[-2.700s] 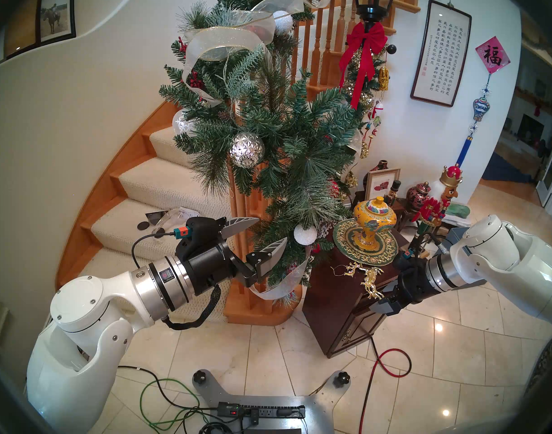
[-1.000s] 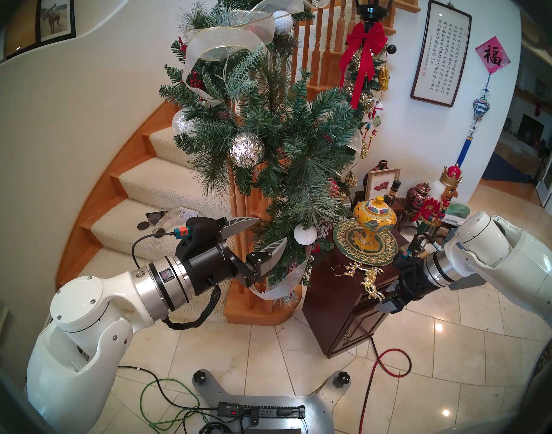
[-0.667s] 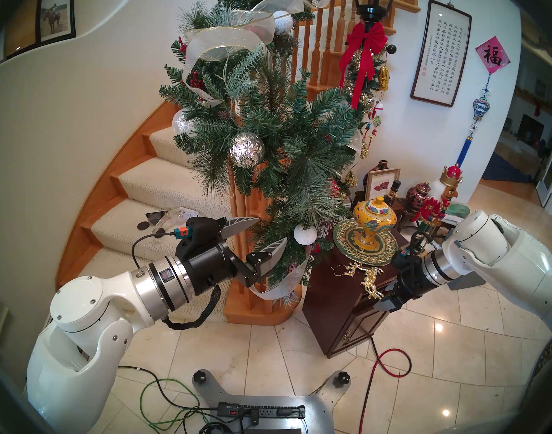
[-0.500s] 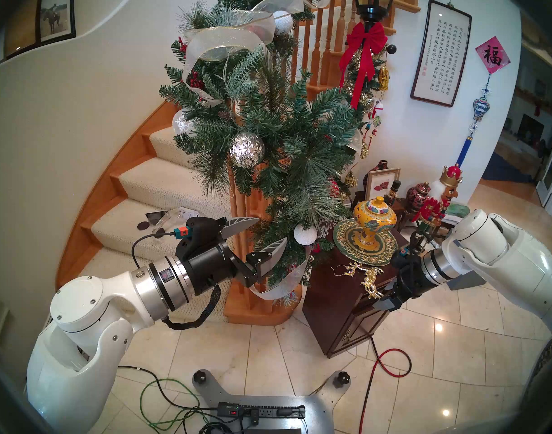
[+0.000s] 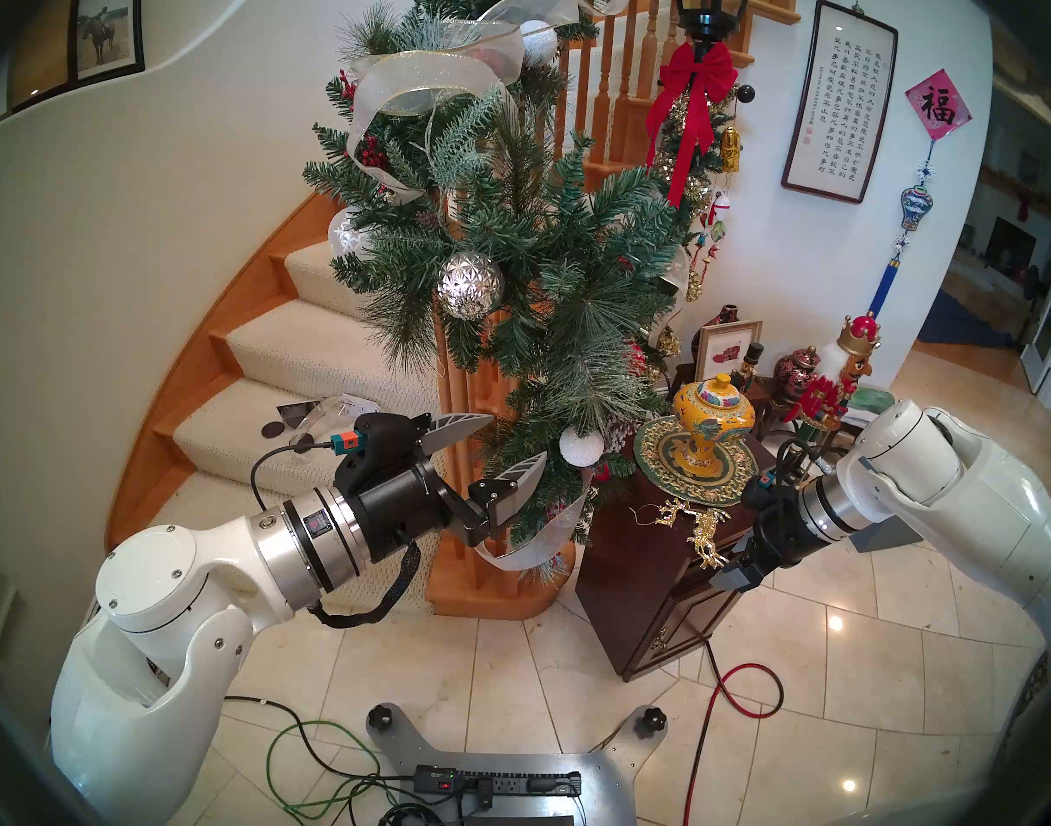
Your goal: Hang the ornament onto the Christmas-tree-style decoration
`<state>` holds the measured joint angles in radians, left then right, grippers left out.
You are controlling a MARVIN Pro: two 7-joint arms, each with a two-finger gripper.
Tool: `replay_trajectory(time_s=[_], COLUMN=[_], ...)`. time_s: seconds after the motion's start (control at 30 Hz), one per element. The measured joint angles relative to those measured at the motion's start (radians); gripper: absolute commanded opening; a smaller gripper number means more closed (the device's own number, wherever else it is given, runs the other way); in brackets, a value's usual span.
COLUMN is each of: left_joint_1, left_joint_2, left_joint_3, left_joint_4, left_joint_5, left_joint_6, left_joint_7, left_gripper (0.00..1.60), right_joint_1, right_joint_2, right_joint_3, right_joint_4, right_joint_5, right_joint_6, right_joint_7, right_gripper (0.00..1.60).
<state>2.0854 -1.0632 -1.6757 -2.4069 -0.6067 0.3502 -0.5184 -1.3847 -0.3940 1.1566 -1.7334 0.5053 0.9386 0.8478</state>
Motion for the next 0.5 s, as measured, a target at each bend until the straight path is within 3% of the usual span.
replay_trajectory(time_s=[0.5], left_joint_1=[0.0], left_joint_2=[0.0], left_joint_3=[0.0], left_joint_4=[0.0], left_joint_5=[0.0], left_joint_6=[0.0], left_joint_7=[0.0], left_gripper=[1.6], right_joint_1=[0.002], right_joint_2=[-0.018], right_joint_3=[-0.008], right_joint_4=[0.039], right_joint_5=[-0.031], right_joint_6=[-0.009], right_joint_7=[-0.02], right_gripper=[1.6])
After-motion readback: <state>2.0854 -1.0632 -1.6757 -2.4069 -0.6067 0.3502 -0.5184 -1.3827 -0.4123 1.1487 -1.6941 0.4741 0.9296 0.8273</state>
